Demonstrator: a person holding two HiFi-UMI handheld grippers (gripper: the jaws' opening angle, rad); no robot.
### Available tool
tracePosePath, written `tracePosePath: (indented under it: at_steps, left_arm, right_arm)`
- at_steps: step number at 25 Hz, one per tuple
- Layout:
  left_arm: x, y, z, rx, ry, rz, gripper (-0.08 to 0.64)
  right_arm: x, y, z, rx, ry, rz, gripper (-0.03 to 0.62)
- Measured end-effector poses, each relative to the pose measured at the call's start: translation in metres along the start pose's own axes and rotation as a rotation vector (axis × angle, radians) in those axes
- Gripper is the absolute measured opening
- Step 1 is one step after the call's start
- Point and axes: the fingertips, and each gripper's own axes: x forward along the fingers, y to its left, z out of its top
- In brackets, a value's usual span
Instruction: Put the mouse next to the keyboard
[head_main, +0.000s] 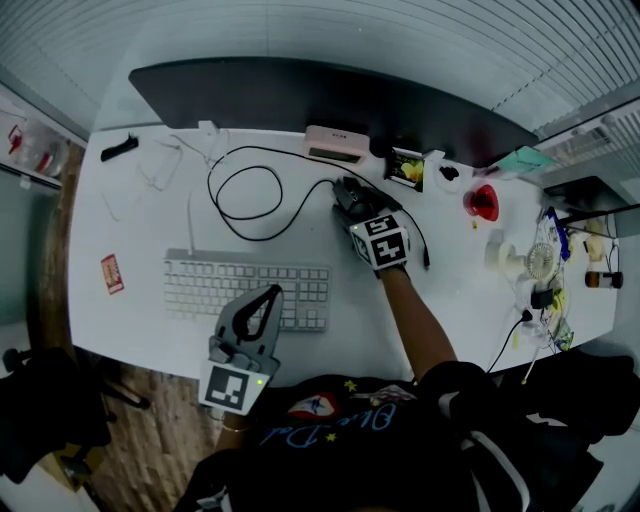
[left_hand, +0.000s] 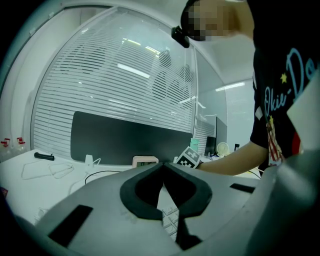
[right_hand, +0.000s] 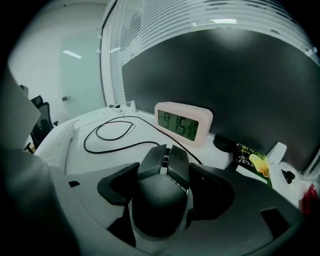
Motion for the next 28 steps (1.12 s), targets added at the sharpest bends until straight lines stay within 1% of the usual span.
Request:
tracePosePath:
  at_steps: [4,11,17,28]
  left_arm:
    - [0.001,-0.002,0.002,0.007,-0.006,-0.002,0.000]
    - [-0.001,-0.006,0.005,0.029,-0.016,-0.005,0.000]
    - [0.001,-0.017,0.009,0.054,-0.014,-0.038,0.000]
    - [-0.002,-0.035,0.024,0.090,-0.052,-0.085,0.000]
  right_arm:
    - [-0.004,0.000,-0.001,0.025,-0.004,-0.012,0.295]
    - [-0.023,0.007,0.008,0.041,-0.060,0.001,0.295]
    - [-0.051,0.008,0.019,0.063,-0.117,-0.012,0.295]
    - [-0.105,0.003,0.006,0.135,-0.161,-0.066,0.295]
